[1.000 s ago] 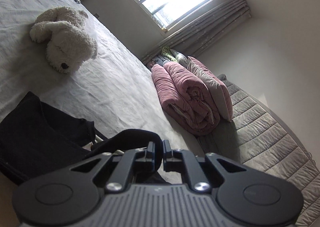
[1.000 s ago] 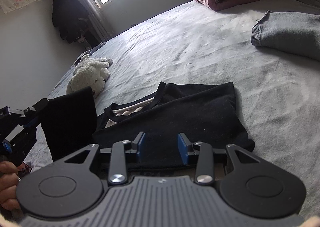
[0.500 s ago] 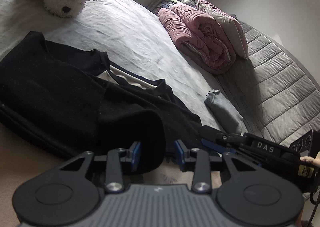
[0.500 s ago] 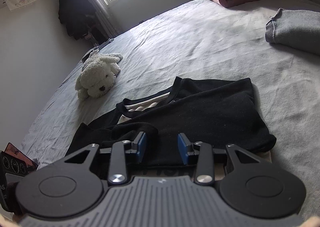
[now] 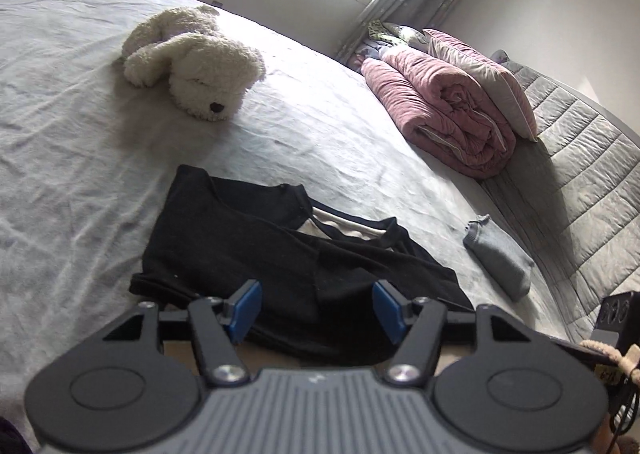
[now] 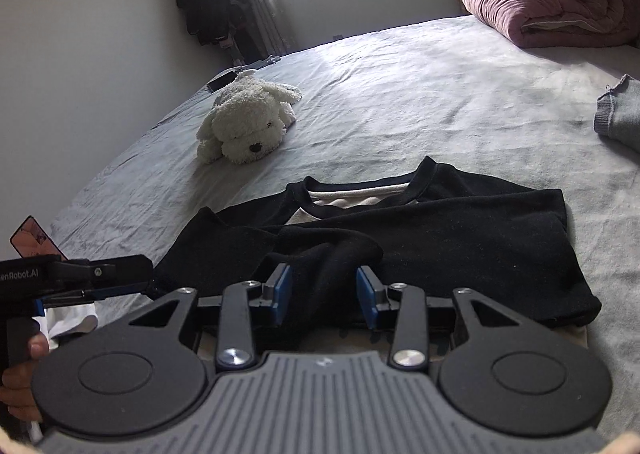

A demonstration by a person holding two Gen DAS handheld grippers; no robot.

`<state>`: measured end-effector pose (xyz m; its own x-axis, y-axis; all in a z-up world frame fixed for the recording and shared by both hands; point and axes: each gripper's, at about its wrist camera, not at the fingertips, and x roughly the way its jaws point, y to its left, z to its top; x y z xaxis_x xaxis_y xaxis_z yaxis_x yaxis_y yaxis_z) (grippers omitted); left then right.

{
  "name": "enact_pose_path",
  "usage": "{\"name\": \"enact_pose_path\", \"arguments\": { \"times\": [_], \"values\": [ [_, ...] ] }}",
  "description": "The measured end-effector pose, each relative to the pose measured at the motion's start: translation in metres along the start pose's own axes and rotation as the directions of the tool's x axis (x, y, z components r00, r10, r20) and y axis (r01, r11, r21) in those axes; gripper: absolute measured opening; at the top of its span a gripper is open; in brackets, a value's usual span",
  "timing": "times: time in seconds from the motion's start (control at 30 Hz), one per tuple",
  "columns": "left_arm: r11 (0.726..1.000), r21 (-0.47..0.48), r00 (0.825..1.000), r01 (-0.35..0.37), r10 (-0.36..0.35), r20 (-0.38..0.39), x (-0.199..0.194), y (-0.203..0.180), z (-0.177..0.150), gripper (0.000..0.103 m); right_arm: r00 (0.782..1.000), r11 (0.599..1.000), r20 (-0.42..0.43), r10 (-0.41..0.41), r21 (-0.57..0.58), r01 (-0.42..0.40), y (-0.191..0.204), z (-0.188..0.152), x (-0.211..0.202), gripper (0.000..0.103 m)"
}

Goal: Fold clothes
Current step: 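Grasp the folded sweatshirt edge with the right gripper while the left gripper grasps beside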

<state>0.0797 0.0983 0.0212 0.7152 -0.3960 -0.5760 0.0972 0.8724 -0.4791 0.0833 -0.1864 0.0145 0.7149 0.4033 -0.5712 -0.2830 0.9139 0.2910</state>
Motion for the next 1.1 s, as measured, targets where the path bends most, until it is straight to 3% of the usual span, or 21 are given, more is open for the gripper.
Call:
{"name": "enact_pose_path", "arguments": {
  "times": [0.1,0.17,0.33,0.47,0.6,0.77,0.83,0.87,0.9,0.93,1.0,1.1],
  "values": [
    [0.998,-0.031,0.999,-0.046,0.046,0.0,0.002,0.015,0.004,0.063,1.0,0.994,-0.005,-0.021,-0.111,0.02,0.015,-0.005,0.006,0.044],
    [0.996,-0.064,0.998,-0.065,0.065,0.001,0.003,0.025,0.008,0.061,0.999,0.981,0.001,-0.047,-0.19,0.047,0.025,-0.009,0.011,0.055],
    [0.986,-0.132,0.994,-0.099,0.104,0.03,0.001,0.041,0.017,0.057,0.988,0.893,0.063,-0.143,-0.422,0.156,0.052,-0.019,0.026,0.055],
    [0.977,-0.184,0.993,-0.112,0.116,0.008,0.005,0.051,0.02,0.056,0.957,0.695,0.153,-0.248,-0.66,0.286,0.07,-0.035,0.039,0.055],
    [0.974,-0.185,0.992,-0.127,0.13,0.002,0.011,0.054,0.022,0.054,0.945,0.53,0.182,-0.273,-0.791,0.306,0.078,-0.047,0.051,0.055],
    [0.966,-0.201,0.984,-0.165,0.175,0.033,0.01,0.063,0.029,0.025,0.922,0.327,0.237,-0.306,-0.884,0.335,0.088,-0.06,0.072,0.053],
    [0.962,-0.219,0.984,-0.162,0.175,0.043,0.01,0.069,0.032,0.018,0.912,0.248,0.266,-0.313,-0.904,0.348,0.088,-0.065,0.082,0.048],
    [0.962,-0.22,0.983,-0.16,0.175,0.05,0.011,0.07,0.033,0.014,0.909,0.224,0.274,-0.314,-0.909,0.351,0.088,-0.066,0.085,0.037],
    [0.963,-0.22,0.983,-0.158,0.175,0.057,0.011,0.072,0.033,0.013,0.907,0.207,0.279,-0.315,-0.913,0.353,0.087,-0.066,0.087,0.028],
    [0.963,-0.216,0.982,-0.161,0.178,0.06,0.013,0.073,0.033,0.01,0.904,0.214,0.284,-0.319,-0.908,0.361,0.086,-0.063,0.087,0.009],
    [0.958,-0.208,0.975,-0.199,0.215,0.058,0.014,0.074,0.034,0.002,0.897,0.249,0.292,-0.332,-0.89,0.381,0.085,-0.055,0.087,0.008],
    [0.949,-0.215,0.965,-0.232,0.252,0.073,0.014,0.078,0.036,0.0,0.893,0.399,0.295,-0.339,-0.815,0.42,0.079,-0.025,0.075,0.007]
  ]
}}
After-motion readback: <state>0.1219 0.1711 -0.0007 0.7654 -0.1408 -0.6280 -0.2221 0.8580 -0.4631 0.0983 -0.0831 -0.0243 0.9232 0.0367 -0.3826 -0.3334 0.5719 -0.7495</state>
